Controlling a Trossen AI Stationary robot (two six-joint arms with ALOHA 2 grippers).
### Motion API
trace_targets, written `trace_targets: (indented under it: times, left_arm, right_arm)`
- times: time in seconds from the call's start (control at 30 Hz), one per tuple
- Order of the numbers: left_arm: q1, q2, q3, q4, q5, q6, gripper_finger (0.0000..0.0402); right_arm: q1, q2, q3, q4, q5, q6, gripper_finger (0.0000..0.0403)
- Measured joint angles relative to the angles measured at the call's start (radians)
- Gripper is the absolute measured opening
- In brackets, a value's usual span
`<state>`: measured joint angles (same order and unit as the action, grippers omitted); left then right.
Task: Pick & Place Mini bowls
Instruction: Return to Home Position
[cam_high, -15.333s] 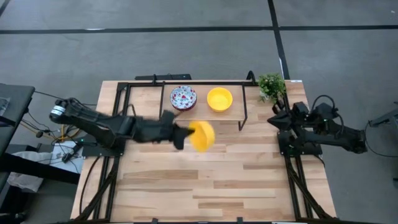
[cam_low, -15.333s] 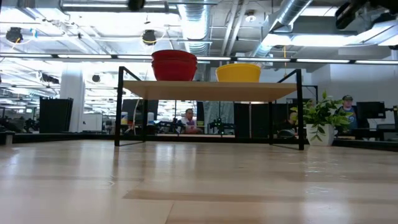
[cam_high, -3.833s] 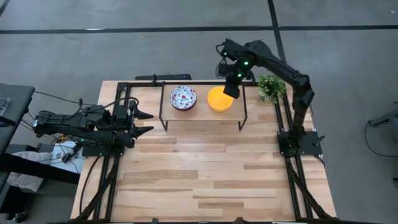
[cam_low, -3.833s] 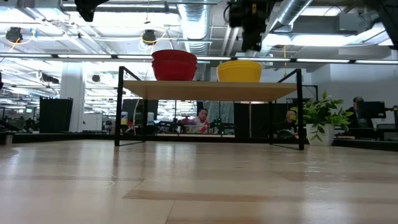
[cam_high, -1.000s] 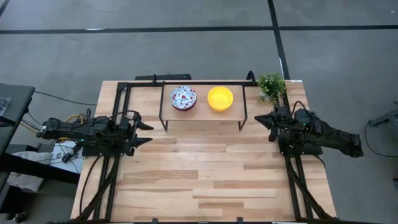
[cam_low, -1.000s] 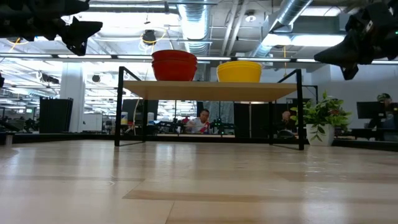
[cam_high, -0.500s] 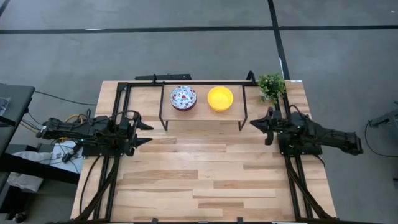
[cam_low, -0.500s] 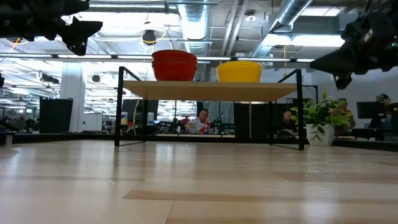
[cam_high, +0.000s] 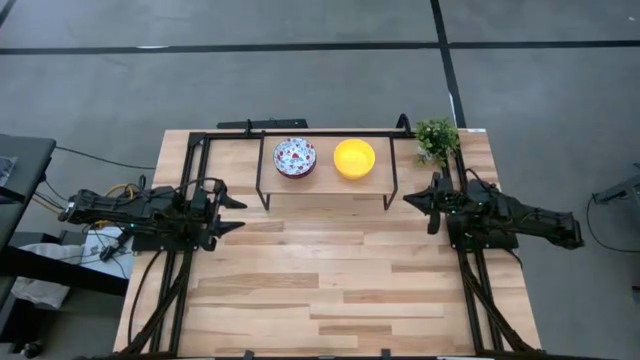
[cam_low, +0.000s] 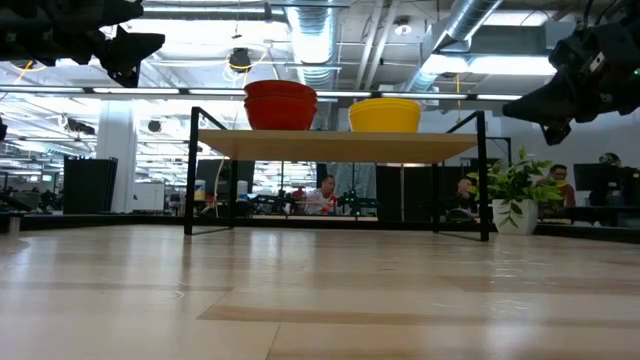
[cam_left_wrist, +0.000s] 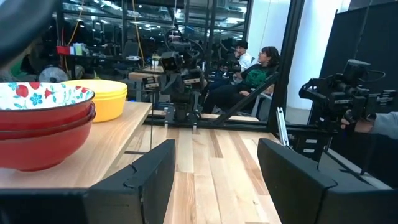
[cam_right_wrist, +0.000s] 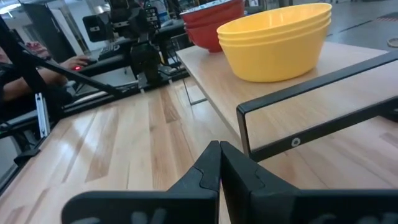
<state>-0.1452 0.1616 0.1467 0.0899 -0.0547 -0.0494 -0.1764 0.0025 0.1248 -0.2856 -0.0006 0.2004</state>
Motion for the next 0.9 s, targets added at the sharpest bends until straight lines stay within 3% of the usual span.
trace_targets:
  times: [0.2,0.9]
  left_arm:
    - [0.000,-0.001,-0.059,0.136,0.000,0.015,0.0227]
    - [0.001,-0.029,-0.121,0.142,0.000,-0.015,0.0227]
  right_arm:
    - [0.000,0.000,-0.037,0.057,0.000,-0.008,0.0000]
    - [0.000,0.000,-0.035,0.054,-0.007,-0.036,0.0000]
